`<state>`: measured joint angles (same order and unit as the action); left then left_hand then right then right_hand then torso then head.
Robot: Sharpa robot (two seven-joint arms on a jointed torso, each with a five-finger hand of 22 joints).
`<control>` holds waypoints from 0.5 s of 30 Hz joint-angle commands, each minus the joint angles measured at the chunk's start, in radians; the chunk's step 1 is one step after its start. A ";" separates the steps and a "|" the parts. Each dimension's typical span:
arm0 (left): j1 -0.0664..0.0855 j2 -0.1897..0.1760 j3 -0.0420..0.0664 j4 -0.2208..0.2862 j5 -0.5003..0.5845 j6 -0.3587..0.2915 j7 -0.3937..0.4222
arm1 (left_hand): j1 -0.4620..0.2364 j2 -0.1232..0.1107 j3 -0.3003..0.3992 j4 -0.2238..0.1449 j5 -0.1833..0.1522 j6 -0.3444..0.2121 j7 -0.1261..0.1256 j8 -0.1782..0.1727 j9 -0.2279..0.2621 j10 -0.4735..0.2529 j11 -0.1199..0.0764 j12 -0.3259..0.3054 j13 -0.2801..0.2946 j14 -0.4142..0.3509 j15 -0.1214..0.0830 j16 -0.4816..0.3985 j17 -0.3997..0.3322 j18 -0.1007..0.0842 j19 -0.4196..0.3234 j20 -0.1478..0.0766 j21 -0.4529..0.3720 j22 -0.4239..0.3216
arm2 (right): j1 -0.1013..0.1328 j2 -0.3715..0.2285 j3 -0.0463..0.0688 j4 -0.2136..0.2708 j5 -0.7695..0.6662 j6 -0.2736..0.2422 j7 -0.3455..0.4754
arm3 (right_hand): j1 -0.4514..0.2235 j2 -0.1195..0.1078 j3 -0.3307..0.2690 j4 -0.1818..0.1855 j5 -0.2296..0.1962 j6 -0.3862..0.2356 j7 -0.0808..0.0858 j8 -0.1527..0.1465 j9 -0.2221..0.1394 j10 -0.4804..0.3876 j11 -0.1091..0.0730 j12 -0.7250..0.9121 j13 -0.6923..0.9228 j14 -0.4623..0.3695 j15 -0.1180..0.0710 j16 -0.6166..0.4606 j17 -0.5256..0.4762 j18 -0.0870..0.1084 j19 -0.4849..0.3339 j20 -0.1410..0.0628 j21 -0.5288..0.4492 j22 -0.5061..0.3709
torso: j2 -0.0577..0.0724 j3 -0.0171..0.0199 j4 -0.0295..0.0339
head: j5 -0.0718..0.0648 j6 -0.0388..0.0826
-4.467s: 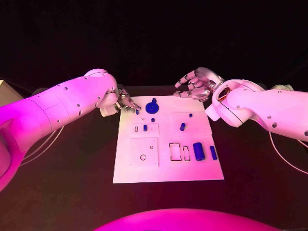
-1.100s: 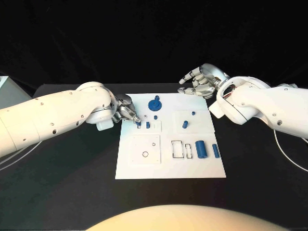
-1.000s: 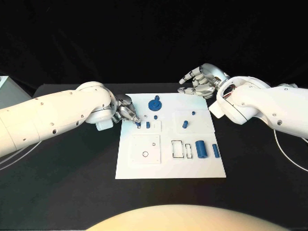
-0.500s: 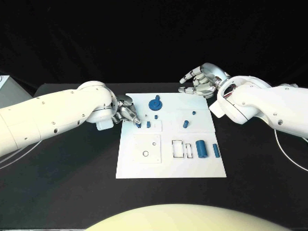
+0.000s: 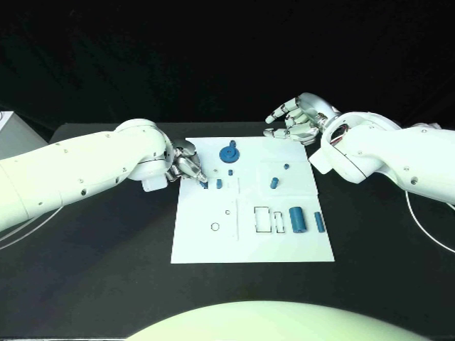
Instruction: Assemble the parts on the task board
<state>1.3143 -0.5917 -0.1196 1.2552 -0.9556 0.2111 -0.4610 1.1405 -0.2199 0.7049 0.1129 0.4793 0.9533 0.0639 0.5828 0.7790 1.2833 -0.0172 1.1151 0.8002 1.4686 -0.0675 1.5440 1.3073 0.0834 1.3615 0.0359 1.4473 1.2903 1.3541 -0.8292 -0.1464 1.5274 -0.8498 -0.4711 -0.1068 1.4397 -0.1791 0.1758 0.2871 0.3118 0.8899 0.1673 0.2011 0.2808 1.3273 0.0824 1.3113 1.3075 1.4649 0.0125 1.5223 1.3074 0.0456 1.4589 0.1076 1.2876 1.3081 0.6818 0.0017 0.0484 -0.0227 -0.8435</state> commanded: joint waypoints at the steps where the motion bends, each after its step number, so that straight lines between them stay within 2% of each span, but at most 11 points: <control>1: 0.000 0.004 0.000 -0.002 -0.008 0.009 0.001 | 0.009 0.005 0.145 -0.152 0.004 0.008 -0.004 0.003 0.000 0.004 -0.002 0.005 0.000 0.088 -0.007 0.005 0.215 -0.018 0.007 0.003 0.007 0.002 | -0.001 0.000 0.000 0.001 -0.003 0.007 0.011 | -0.011 -0.002 0.007 0.000 0.007 -0.008 -0.001 0.007 -0.001 -0.006 -0.002 -0.005 0.004 0.078 -0.009 -0.007 0.168 0.018 -0.007 -0.002 -0.004 0.081 | 0.000 0.0002 0.0000 | -0.001 -0.001; 15: 0.000 0.011 -0.003 -0.005 -0.009 0.033 0.000 | 0.009 0.005 0.145 -0.152 0.004 0.009 -0.004 0.002 0.000 0.003 -0.002 0.002 -0.003 0.088 -0.007 0.005 0.215 -0.017 0.006 0.003 0.006 0.001 | -0.001 -0.002 0.000 0.002 -0.003 0.009 0.010 | -0.013 -0.003 0.011 -0.001 0.007 -0.010 -0.001 0.009 -0.001 -0.005 -0.002 -0.004 0.004 0.079 -0.009 -0.006 0.170 0.018 -0.006 -0.002 -0.003 0.082 | -0.001 -0.0005 0.0006 | -0.005 -0.006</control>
<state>1.3140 -0.5833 -0.1222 1.2490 -0.9607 0.2182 -0.4615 1.1406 -0.2198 0.7049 0.1129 0.4800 0.9533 0.0639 0.5819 0.7773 1.2834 -0.0171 1.1151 0.7993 1.4686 -0.0675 1.5440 1.3073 0.0834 1.3614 0.0359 1.4473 1.2911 1.3540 -0.8304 -0.1464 1.5281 -0.8496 -0.4709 -0.1068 1.4345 -0.1843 0.1828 0.2858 0.3118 0.8863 0.1638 0.2088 0.2808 1.3274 0.0824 1.3113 1.3074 1.4649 0.0125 1.5224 1.3073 0.0456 1.4589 0.1076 1.2875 1.3079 0.6819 0.0012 0.0482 -0.0268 -0.8486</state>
